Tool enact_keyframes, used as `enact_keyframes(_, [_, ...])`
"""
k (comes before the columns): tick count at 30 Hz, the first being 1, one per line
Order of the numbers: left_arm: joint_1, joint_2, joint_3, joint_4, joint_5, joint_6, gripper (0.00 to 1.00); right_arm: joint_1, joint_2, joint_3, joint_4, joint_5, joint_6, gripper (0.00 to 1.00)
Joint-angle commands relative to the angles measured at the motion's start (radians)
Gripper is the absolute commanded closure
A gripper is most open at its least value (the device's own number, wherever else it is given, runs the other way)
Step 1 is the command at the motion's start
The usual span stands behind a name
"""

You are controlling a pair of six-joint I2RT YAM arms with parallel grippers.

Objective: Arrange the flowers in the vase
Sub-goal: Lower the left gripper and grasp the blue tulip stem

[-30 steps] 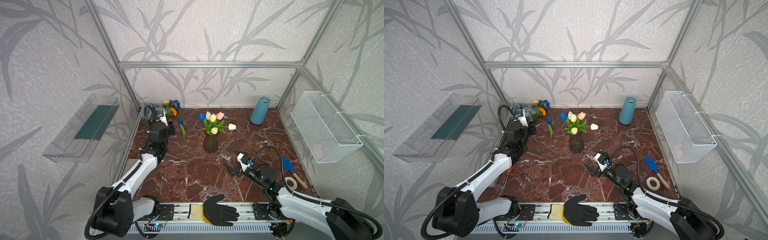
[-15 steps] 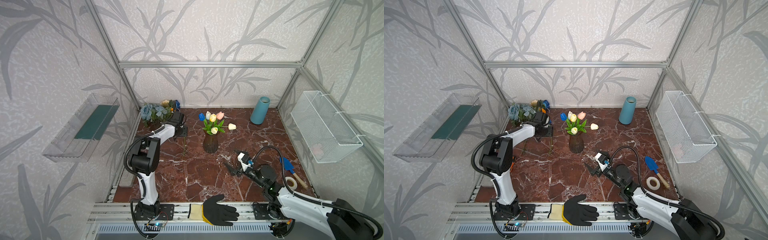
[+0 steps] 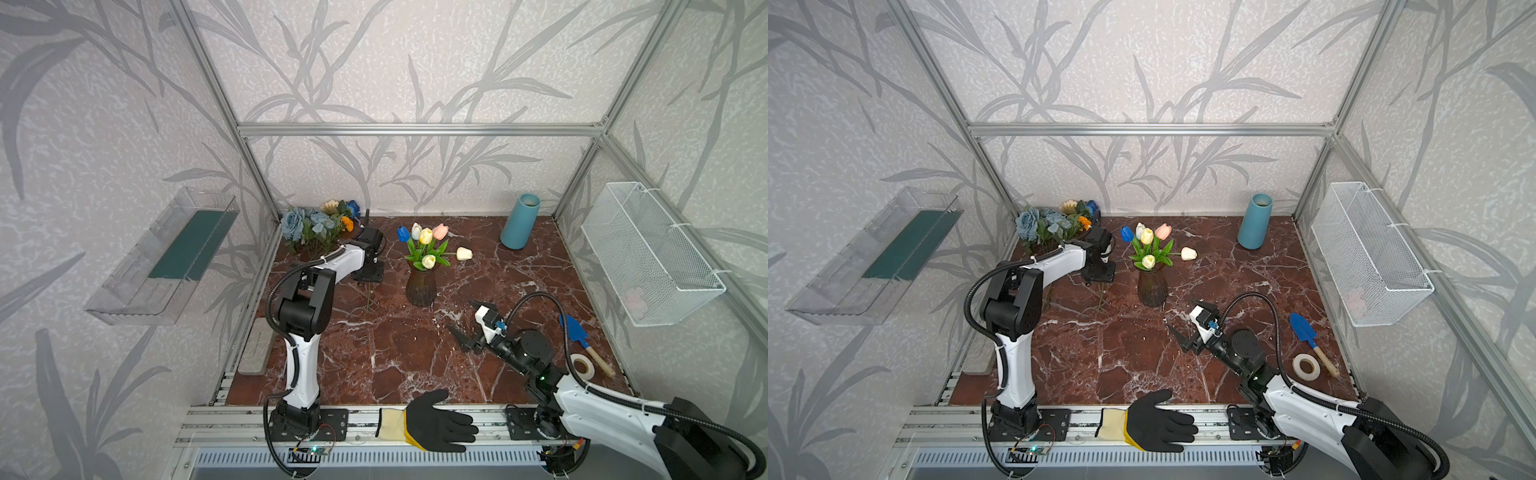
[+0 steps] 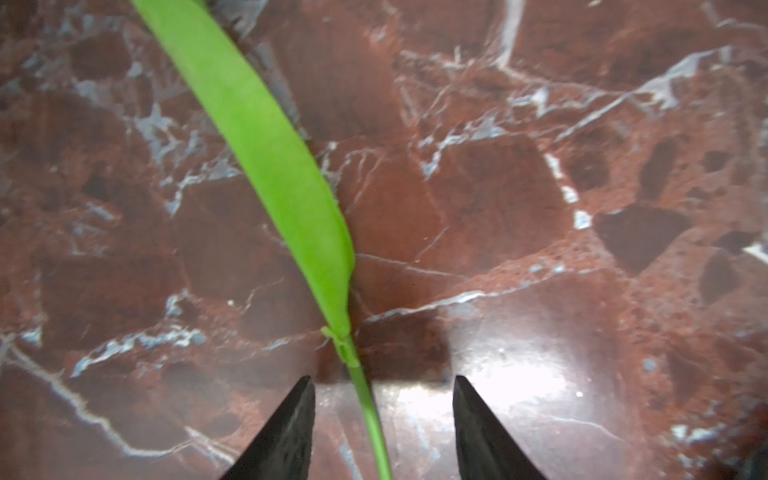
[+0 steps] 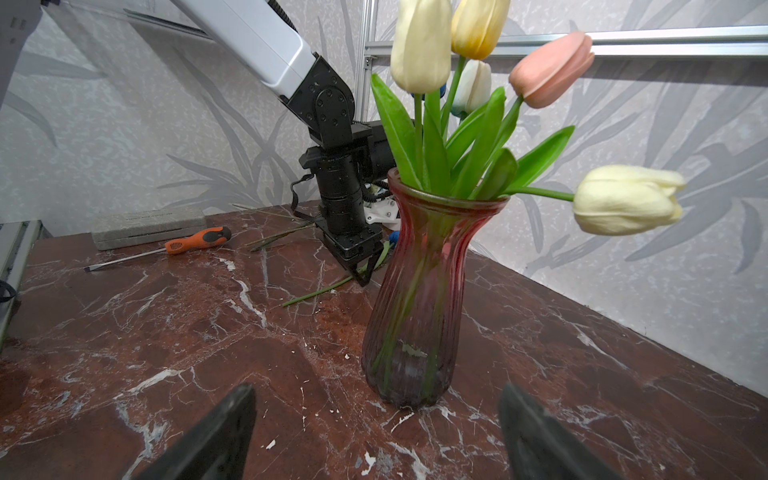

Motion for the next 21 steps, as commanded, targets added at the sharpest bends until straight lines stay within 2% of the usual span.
enact_keyframes(1, [0.004,0.017,0.029,-0.060,-0.039,0.003,0.52,0.005,-0.009,0.009,0.020,0.007,0.013,0.08])
enact_keyframes(3, [0.004,0.027,0.031,-0.060,-0.027,0.007,0.52,0.005,-0.011,0.009,0.020,0.008,0.016,0.08])
enact_keyframes(5, [0.007,0.041,0.042,-0.065,-0.007,0.011,0.62,0.005,-0.015,0.007,0.019,0.010,0.016,0.08])
enact_keyframes(12, [0.009,0.058,0.054,-0.073,-0.004,0.015,0.79,0.005,-0.025,0.007,0.009,0.018,0.017,0.08])
enact_keyframes(15, [0.009,0.032,0.039,-0.059,-0.011,0.021,0.87,0.005,-0.025,0.006,0.009,0.016,0.017,0.08])
enact_keyframes(21, [0.010,-0.082,-0.031,0.025,-0.009,0.025,0.93,0.005,-0.025,0.008,0.009,0.014,0.016,0.08])
